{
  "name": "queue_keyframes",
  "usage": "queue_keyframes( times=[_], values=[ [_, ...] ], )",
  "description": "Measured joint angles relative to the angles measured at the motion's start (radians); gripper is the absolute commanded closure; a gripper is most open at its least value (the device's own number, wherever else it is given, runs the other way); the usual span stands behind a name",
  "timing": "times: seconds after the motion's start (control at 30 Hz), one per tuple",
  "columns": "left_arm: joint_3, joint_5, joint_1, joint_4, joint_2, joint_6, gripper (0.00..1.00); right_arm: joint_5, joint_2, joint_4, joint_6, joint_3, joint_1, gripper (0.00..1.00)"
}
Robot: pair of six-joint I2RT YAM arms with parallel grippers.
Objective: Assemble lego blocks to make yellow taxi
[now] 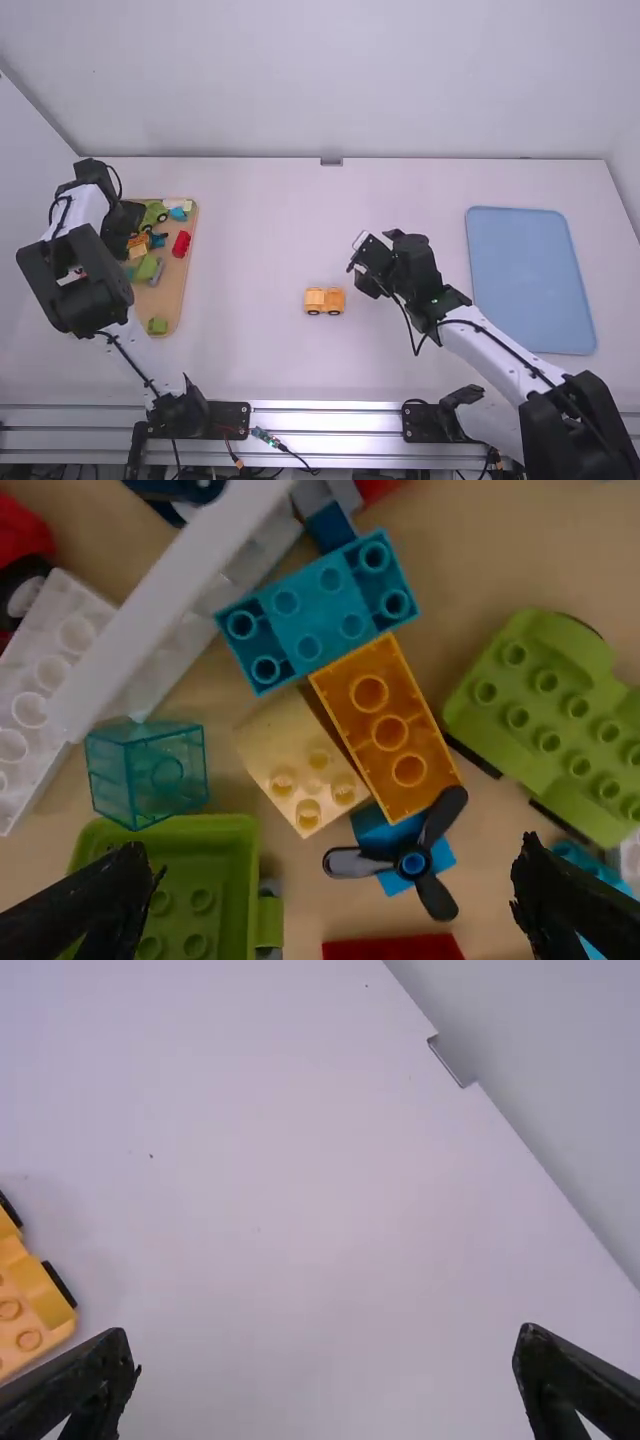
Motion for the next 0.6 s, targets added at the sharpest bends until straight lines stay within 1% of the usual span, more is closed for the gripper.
queue_keyframes(
  times=[0.1, 0.13, 0.17, 0.27, 0.4, 0.43, 0.47, 0.5, 0.6],
  values=[
    [-0.04, 0.003, 0.0, 0.036, 0.0, -0.036, 0.12, 0.0, 0.0, -0.008, 0.0, 0.0, 0.0, 0.01],
    [-0.061, 0.002, 0.0, 0.045, 0.0, -0.057, 0.18, 0.001, 0.0, -0.008, 0.0, 0.0, 0.0, 0.01],
    [-0.076, 0.001, 0.0, 0.049, 0.0, -0.075, 0.22, 0.002, 0.0, -0.007, 0.0, 0.0, 0.0, 0.01],
    [-0.114, -0.007, 0.0, 0.06, 0.0, -0.126, 0.24, 0.001, 0.0, -0.008, -0.001, 0.0, 0.0, 0.01],
    [-0.129, -0.013, 0.0, 0.061, 0.0, -0.153, 0.24, 0.001, 0.0, -0.008, 0.0, 0.0, 0.0, 0.01],
    [-0.129, -0.014, 0.0, 0.063, 0.0, -0.163, 0.29, 0.001, 0.0, -0.008, 0.0, 0.0, 0.0, 0.01],
    [-0.129, -0.015, 0.0, 0.063, 0.0, -0.163, 0.29, 0.001, 0.0, -0.008, -0.001, 0.0, 0.0, 0.01],
    [-0.129, -0.017, 0.0, 0.065, 0.0, -0.167, 0.34, 0.001, 0.0, -0.008, 0.0, 0.0, 0.0, 0.01],
    [-0.129, -0.022, 0.0, 0.076, 0.0, -0.177, 0.37, 0.003, 0.0, -0.01, 0.0, 0.0, 0.0, 0.0]
  ],
)
